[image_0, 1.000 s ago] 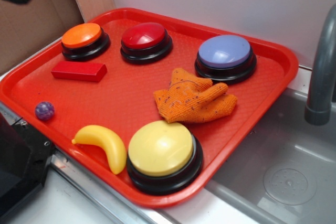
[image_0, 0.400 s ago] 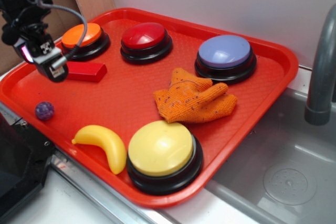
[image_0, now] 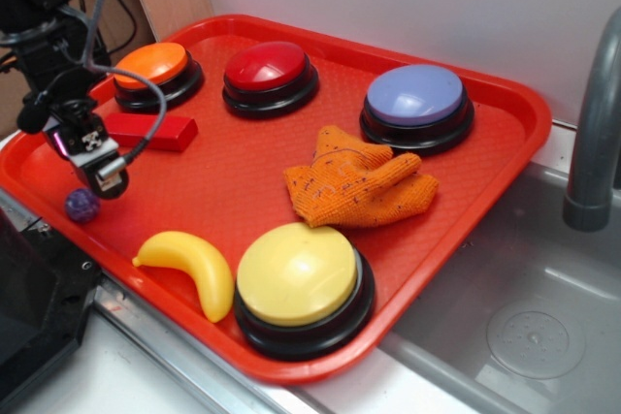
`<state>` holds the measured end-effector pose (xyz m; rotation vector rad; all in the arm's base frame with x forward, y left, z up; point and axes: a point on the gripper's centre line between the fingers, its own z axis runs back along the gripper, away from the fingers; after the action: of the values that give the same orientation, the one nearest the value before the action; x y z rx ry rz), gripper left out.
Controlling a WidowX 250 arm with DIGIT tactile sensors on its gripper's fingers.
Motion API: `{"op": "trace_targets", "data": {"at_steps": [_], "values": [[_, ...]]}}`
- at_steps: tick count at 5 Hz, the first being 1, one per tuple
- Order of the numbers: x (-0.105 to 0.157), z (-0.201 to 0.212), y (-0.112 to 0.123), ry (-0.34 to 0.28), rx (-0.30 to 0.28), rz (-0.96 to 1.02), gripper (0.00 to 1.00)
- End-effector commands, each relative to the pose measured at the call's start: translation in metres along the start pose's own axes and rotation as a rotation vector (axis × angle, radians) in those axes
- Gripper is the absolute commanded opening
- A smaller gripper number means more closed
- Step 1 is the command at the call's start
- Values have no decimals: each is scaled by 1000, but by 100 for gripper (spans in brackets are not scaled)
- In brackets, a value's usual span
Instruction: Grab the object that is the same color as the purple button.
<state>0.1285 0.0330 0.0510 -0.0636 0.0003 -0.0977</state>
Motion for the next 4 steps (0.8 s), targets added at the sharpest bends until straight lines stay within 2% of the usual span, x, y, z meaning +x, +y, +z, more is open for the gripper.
{"op": "trace_targets", "data": {"at_steps": [1, 3, 4], "values": [[-7, -18, 3, 23, 22, 14, 100], [-10, -31, 10, 64, 25, 36, 100], [-10, -31, 9, 60, 35, 62, 54]]}}
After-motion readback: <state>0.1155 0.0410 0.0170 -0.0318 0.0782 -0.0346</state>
